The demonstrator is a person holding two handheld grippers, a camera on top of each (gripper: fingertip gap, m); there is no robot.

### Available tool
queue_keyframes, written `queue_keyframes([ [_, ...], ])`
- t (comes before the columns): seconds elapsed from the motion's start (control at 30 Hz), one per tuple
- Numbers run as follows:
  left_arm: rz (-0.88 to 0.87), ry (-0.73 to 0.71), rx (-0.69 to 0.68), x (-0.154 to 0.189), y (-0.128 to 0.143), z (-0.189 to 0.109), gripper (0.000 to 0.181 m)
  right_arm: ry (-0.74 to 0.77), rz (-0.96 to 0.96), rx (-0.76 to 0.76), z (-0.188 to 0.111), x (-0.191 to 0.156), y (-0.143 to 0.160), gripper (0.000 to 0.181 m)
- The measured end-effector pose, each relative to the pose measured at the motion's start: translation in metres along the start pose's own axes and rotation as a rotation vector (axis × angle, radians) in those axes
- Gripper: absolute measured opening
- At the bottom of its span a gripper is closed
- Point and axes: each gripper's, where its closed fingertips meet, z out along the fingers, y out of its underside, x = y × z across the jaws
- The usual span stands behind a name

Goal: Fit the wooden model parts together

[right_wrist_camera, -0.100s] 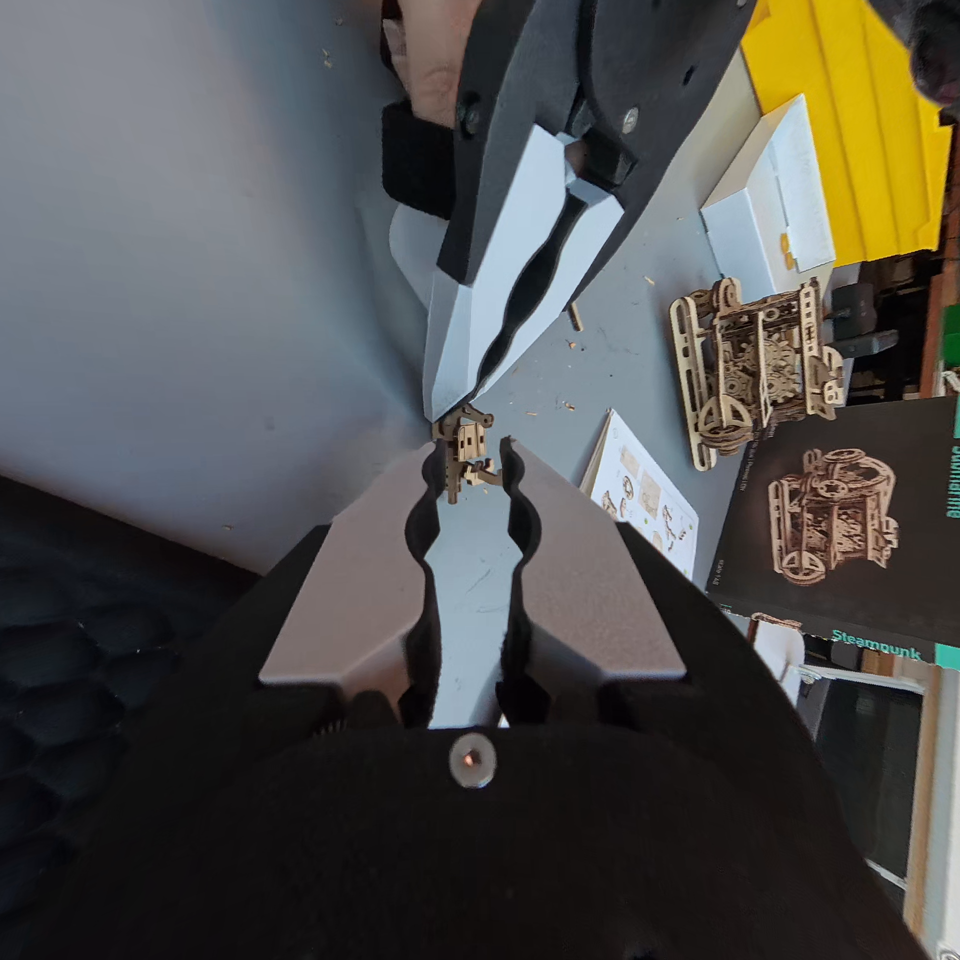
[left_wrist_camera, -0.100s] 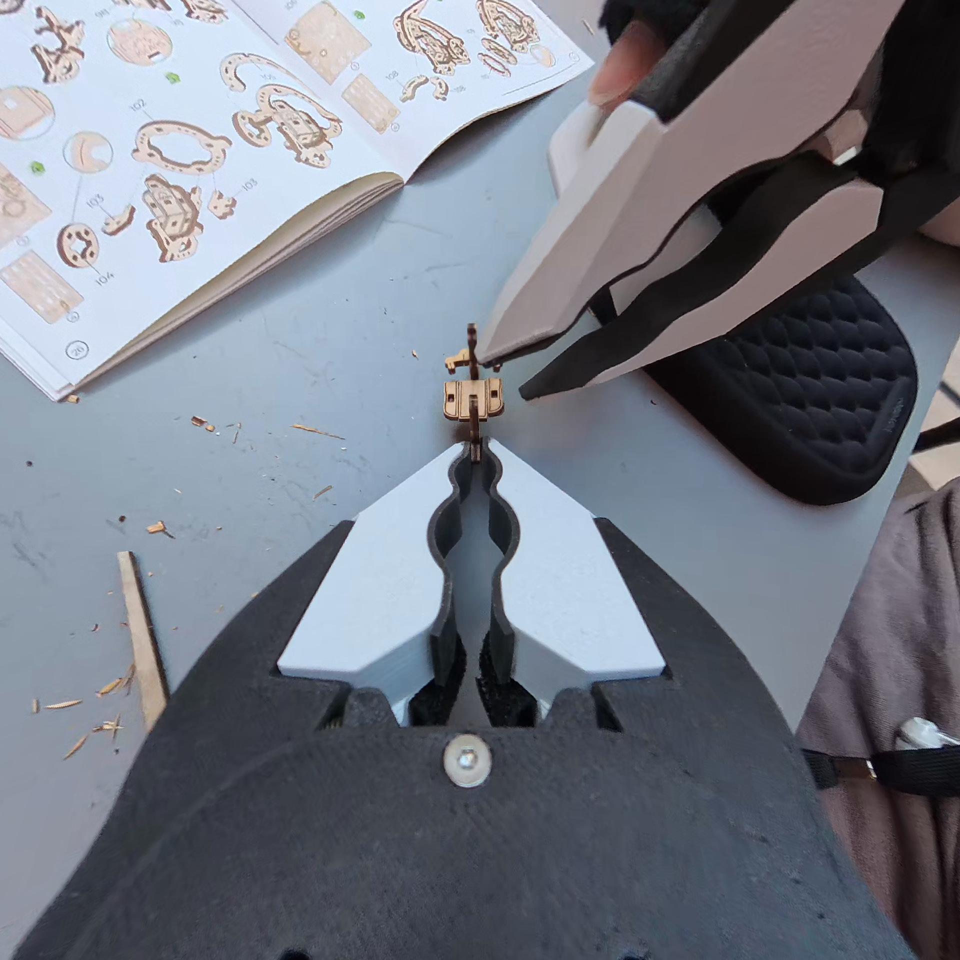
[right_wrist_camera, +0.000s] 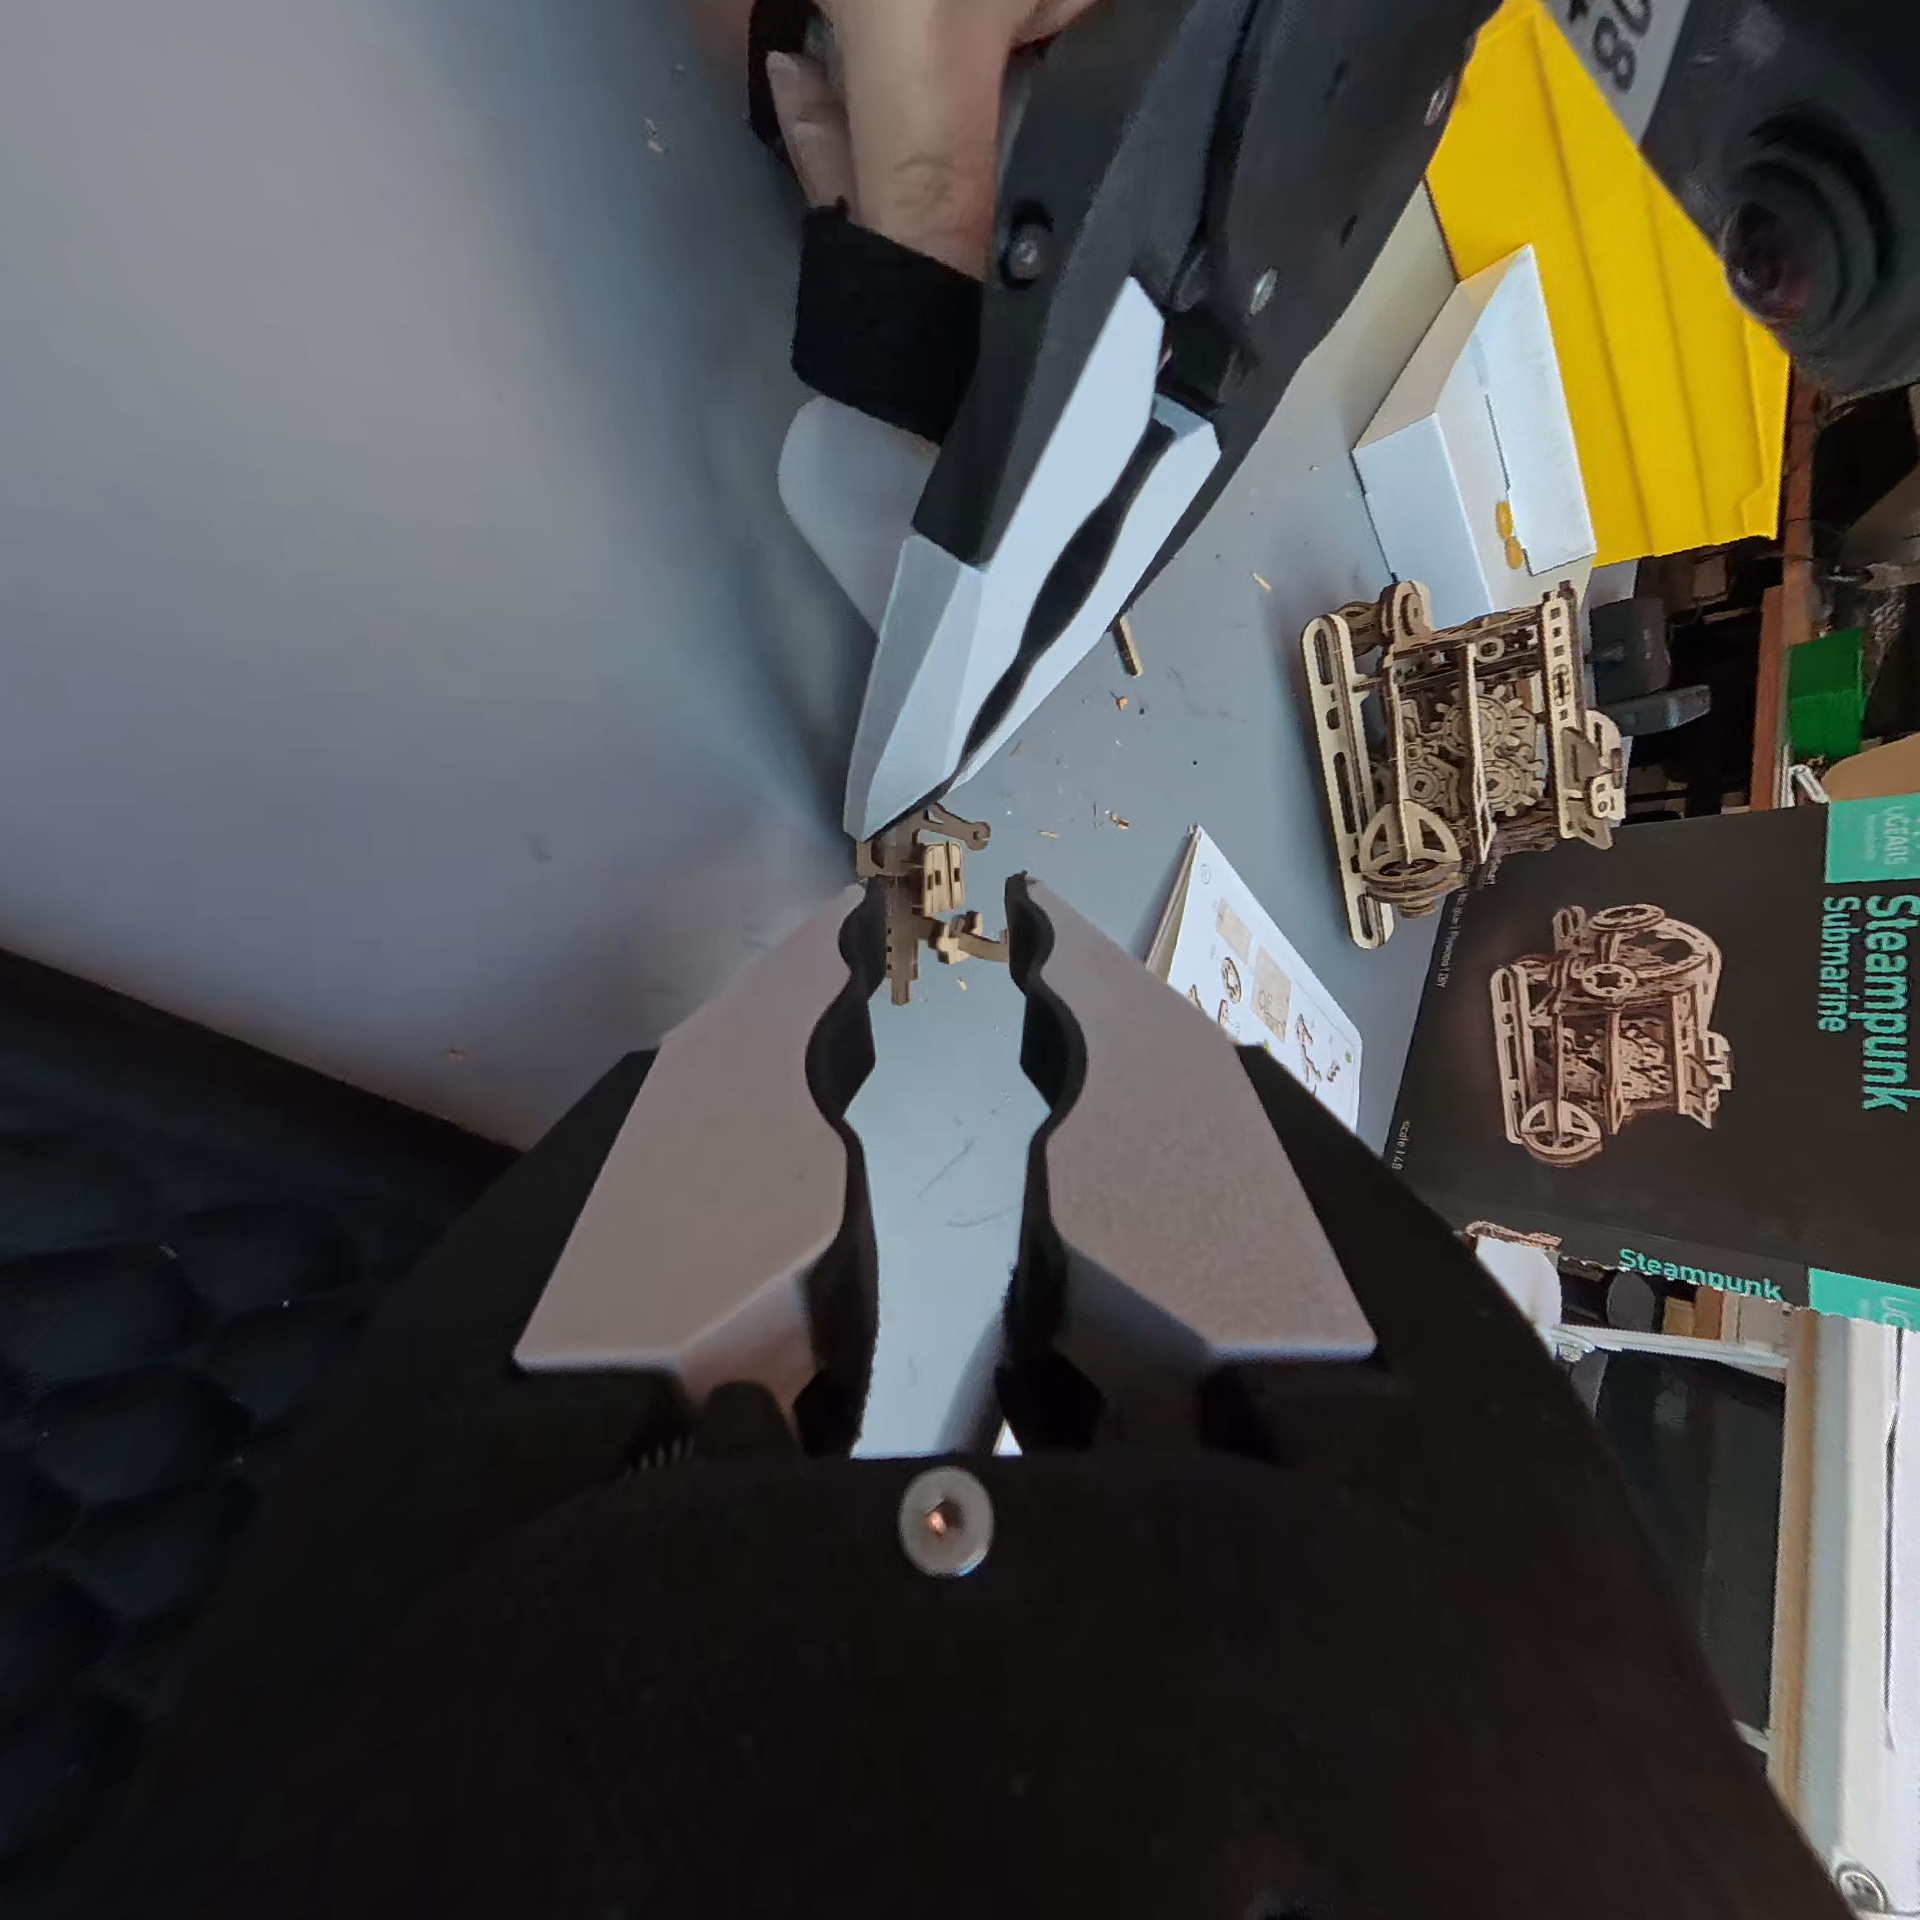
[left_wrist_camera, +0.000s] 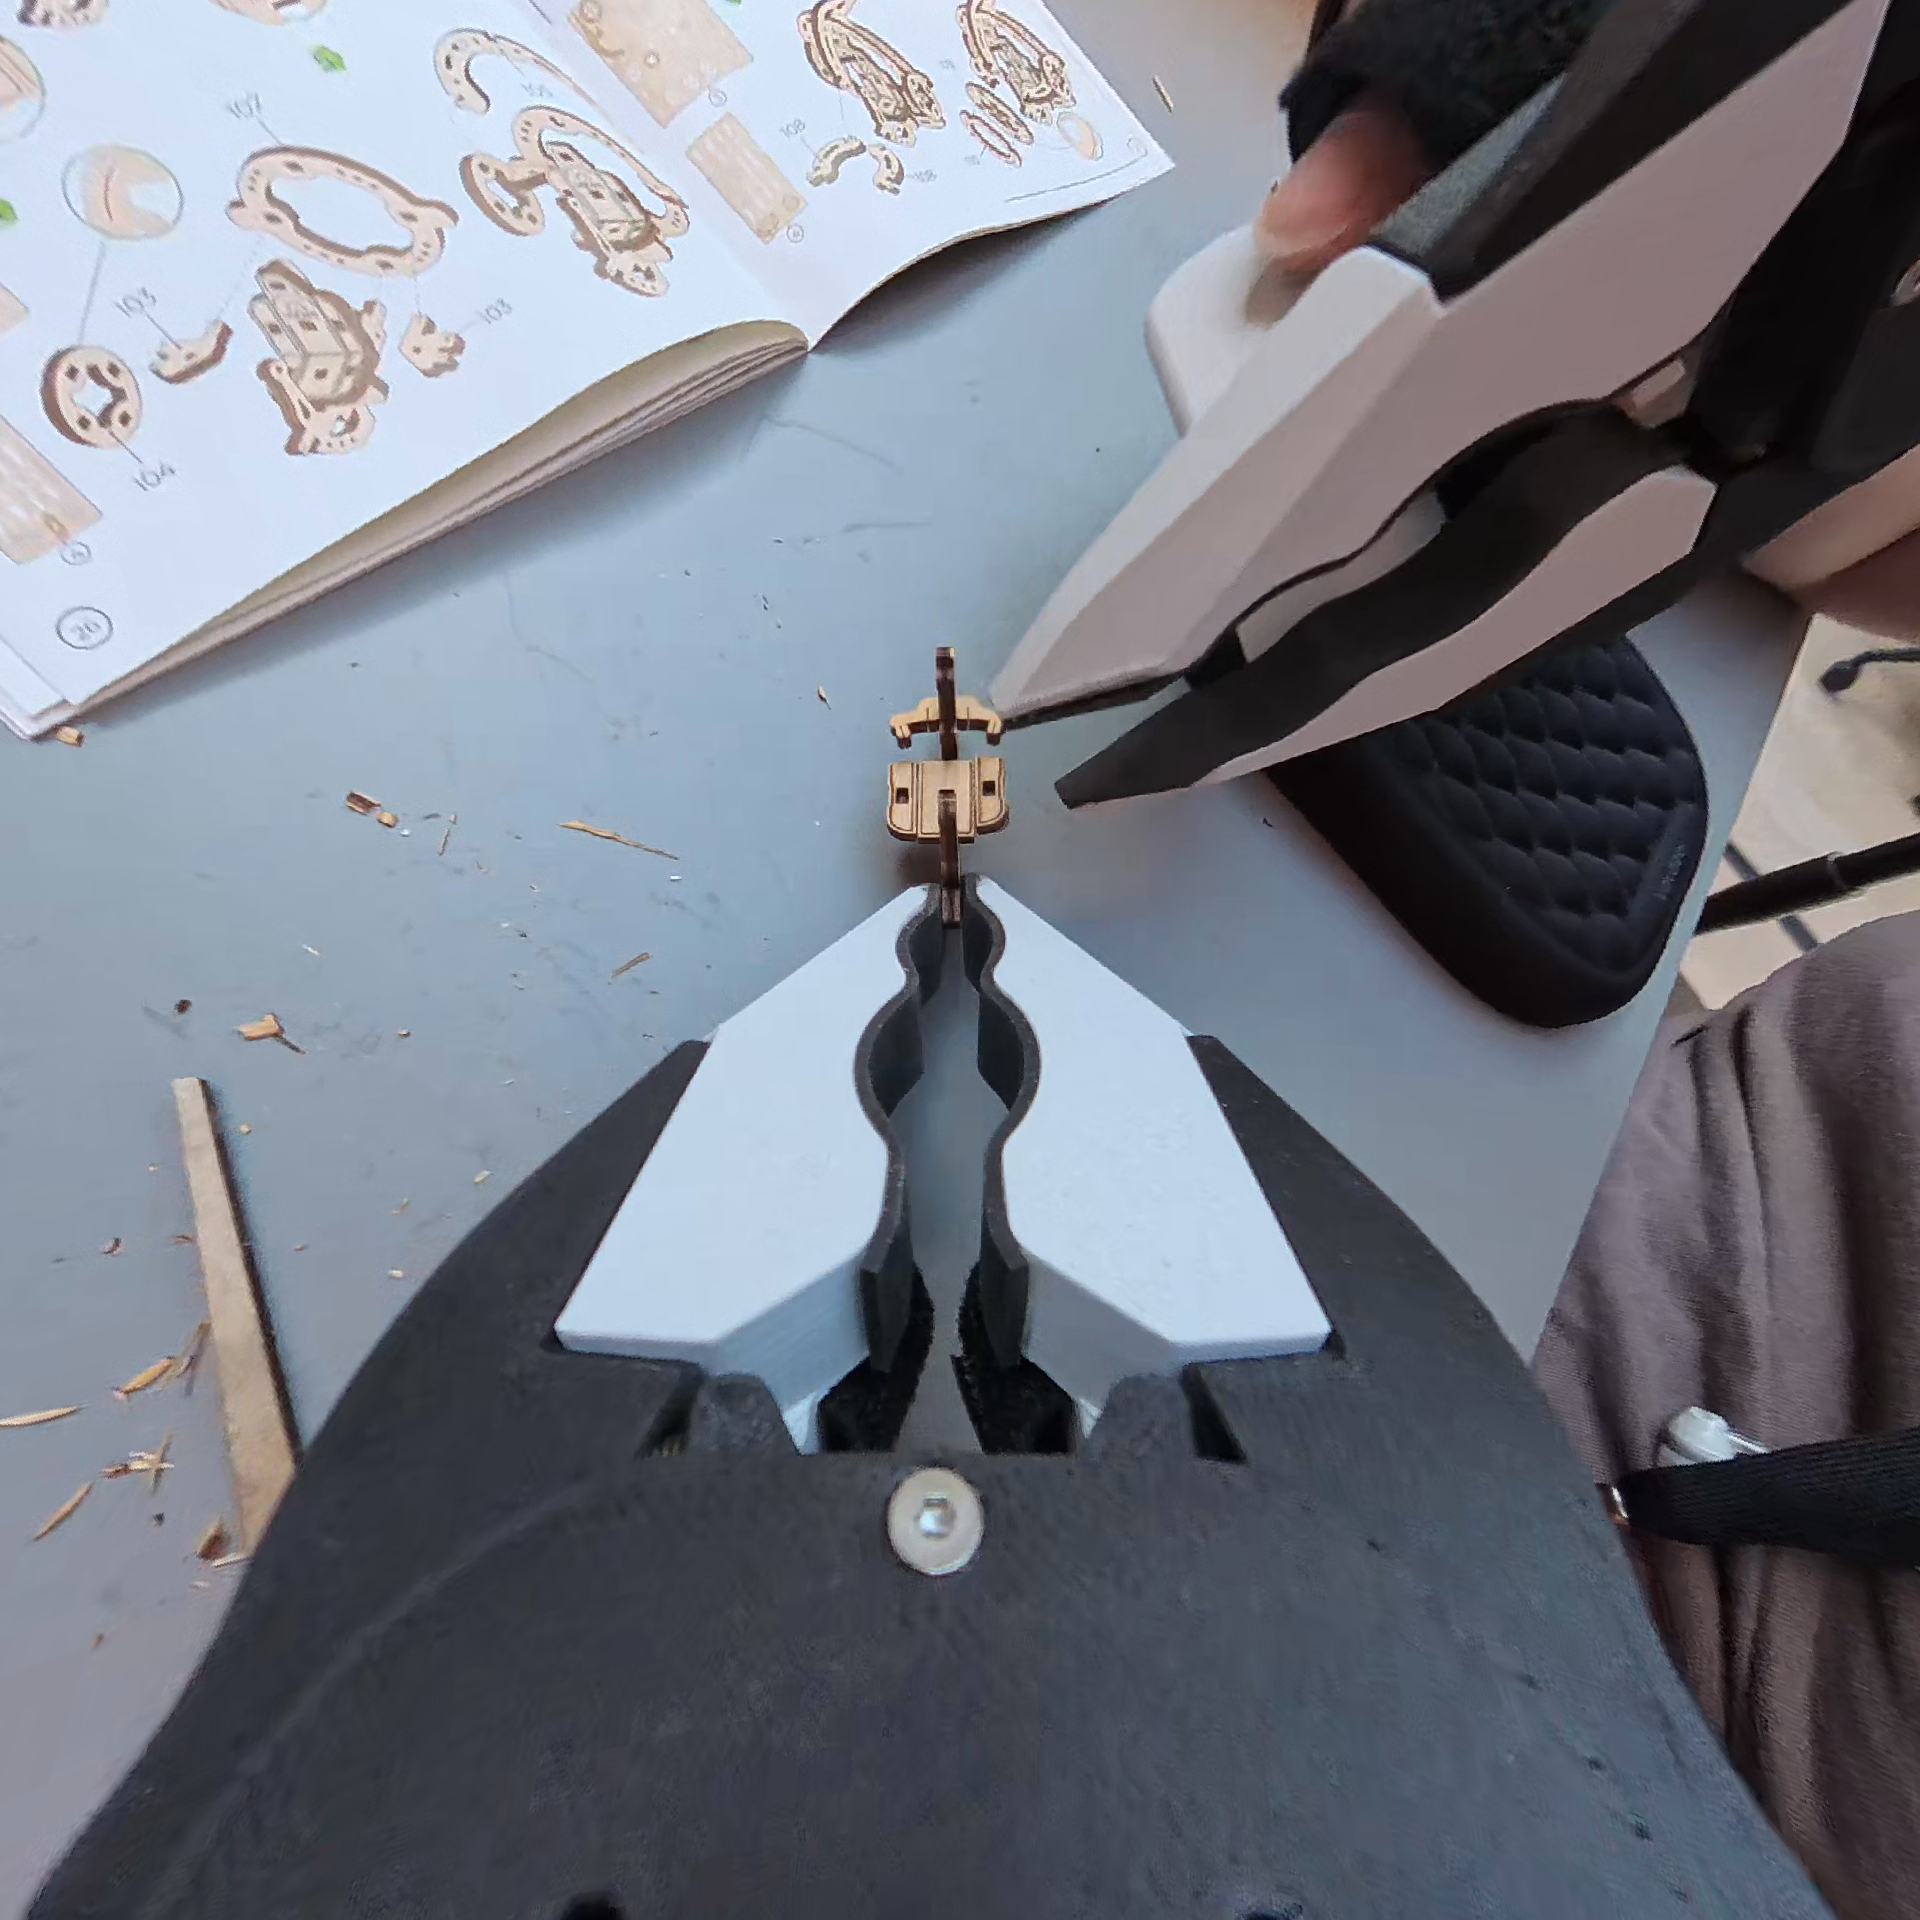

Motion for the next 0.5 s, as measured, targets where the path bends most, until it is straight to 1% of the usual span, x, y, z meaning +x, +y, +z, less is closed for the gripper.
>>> queue_keyframes([
  [0.13, -0.081, 0.031, 0.008, -0.003, 0.0, -0.002, 0.0, 0.0, -0.03, -0.03, 0.006, -0.009, 0.001, 0.025],
  [0.27, -0.176, 0.126, 0.022, 0.005, -0.001, -0.003, 0.0, 0.077, -0.099, -0.06, 0.013, -0.004, 0.002, 0.024],
  [0.3, -0.195, 0.143, 0.026, 0.005, -0.001, -0.004, 0.0, 0.069, -0.099, -0.065, 0.014, -0.006, 0.003, 0.024],
  [0.47, -0.223, 0.16, 0.027, 0.005, 0.0, -0.005, 0.0, 0.057, -0.074, -0.049, 0.015, -0.005, 0.001, 0.012],
  [0.5, -0.221, 0.163, 0.025, 0.005, 0.0, -0.004, 0.0, 0.053, -0.074, -0.051, 0.015, -0.006, 0.001, 0.011],
])
